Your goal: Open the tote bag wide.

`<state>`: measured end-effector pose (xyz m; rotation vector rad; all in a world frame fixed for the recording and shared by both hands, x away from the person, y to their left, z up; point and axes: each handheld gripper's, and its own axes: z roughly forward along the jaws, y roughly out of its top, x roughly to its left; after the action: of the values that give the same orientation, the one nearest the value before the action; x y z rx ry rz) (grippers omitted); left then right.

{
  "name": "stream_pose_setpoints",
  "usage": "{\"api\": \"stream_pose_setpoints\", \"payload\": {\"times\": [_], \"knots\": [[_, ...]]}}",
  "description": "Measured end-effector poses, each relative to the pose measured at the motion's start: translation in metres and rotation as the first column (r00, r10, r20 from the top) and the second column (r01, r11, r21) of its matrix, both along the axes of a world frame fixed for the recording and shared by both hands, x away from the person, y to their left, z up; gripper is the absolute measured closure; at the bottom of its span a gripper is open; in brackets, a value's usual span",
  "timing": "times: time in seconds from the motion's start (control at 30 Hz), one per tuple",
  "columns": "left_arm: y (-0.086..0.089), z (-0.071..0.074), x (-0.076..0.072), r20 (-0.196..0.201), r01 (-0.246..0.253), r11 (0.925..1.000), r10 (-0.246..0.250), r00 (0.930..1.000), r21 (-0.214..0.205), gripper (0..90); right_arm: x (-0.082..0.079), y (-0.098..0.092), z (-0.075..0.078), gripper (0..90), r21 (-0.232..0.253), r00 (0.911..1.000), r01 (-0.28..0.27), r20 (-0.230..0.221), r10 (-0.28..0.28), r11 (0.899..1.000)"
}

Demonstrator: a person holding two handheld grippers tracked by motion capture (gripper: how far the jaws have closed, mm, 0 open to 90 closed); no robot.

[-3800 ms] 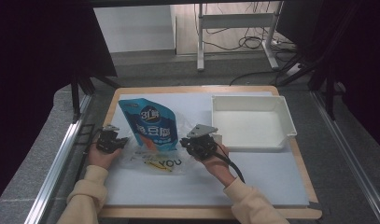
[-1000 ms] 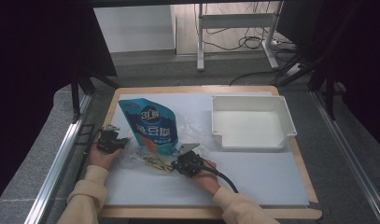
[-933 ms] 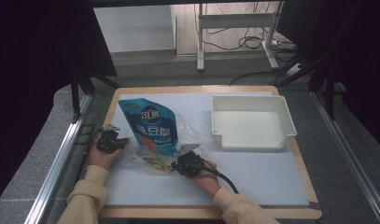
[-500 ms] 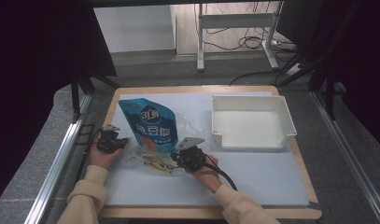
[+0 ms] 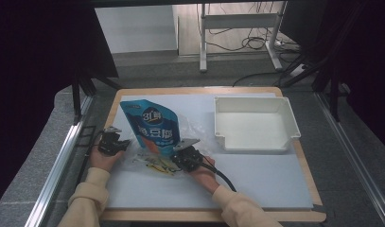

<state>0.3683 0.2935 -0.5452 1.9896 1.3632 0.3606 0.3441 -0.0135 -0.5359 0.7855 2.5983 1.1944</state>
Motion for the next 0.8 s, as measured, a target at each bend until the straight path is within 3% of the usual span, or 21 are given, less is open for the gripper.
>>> {"api": "stream_pose_setpoints", "payload": {"times": [0.23,0.37,0.5,0.63,0.8], "knots": [[0.000,0.000,-0.001,-0.002,0.004,1.0000,-0.004,1.0000,0.003,85.9,-0.009,0.018,-0.006,88.8,-0.022,0.9981,-0.061,-0.007,0.061,0.998],[0.000,0.001,-0.001,-0.004,0.007,1.0000,-0.007,1.0000,0.005,85.9,-0.015,0.019,-0.006,88.9,-0.005,0.9952,-0.085,-0.049,0.085,0.996],[0.000,0.001,-0.001,-0.006,0.010,0.9999,-0.010,0.9999,0.005,85.9,-0.024,0.021,-0.006,89.0,-0.001,0.9900,-0.126,-0.064,0.126,0.992],[0.001,0.001,-0.001,-0.007,0.011,0.9999,-0.011,0.9999,0.005,85.9,-0.029,0.024,-0.004,88.9,-0.005,0.9882,-0.146,-0.047,0.146,0.989],[0.001,0.001,-0.001,-0.008,0.011,0.9999,-0.011,0.9999,0.001,85.9,-0.015,0.022,0.018,88.9,0.052,0.9938,-0.109,-0.016,0.110,0.993]]}}
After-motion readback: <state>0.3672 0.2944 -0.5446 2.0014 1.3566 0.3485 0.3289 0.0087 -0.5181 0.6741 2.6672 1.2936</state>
